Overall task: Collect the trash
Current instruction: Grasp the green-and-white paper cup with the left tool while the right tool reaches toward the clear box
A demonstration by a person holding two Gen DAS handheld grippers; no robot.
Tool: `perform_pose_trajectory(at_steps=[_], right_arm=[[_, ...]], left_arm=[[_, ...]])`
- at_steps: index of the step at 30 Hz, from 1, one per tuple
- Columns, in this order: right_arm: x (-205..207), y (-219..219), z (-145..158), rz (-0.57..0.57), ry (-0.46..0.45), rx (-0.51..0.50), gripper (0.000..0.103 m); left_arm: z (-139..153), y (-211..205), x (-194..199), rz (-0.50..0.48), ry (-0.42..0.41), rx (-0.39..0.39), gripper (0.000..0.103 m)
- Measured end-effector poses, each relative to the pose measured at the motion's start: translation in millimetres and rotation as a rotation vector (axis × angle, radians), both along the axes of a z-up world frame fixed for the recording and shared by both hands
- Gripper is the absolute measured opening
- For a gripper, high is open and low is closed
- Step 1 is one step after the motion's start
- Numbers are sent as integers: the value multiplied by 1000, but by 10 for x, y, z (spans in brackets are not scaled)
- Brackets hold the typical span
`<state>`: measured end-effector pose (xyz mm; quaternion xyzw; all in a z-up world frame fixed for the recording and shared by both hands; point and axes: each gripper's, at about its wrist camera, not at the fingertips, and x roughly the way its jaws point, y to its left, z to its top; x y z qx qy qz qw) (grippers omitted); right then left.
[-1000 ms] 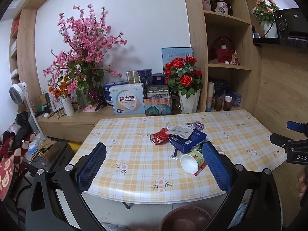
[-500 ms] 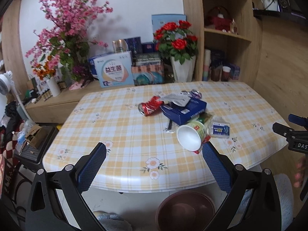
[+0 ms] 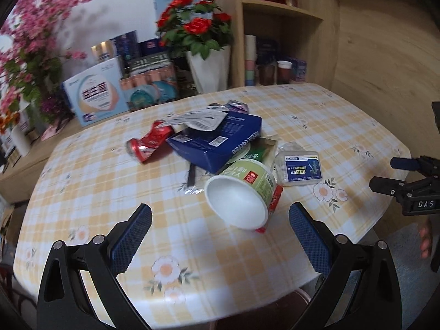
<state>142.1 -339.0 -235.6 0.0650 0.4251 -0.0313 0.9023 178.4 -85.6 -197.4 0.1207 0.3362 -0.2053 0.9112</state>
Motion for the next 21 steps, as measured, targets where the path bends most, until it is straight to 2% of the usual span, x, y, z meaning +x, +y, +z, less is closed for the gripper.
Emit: perform_pose_trajectory(at_steps=[6, 12, 16, 21], right_arm=[[207, -10, -188, 16, 42, -22, 98], [331, -24, -280, 27, 61, -23, 97], [384, 1, -311, 41, 70, -27, 97], [425, 41, -323, 58, 72, -35, 97]], left_arm=[[-195, -97, 407, -114, 34, 16, 98], [-346, -188, 564, -192, 87, 26, 98], [-433, -239, 622, -207, 104, 43, 98], [-527, -232, 690, -205, 153, 18, 98]])
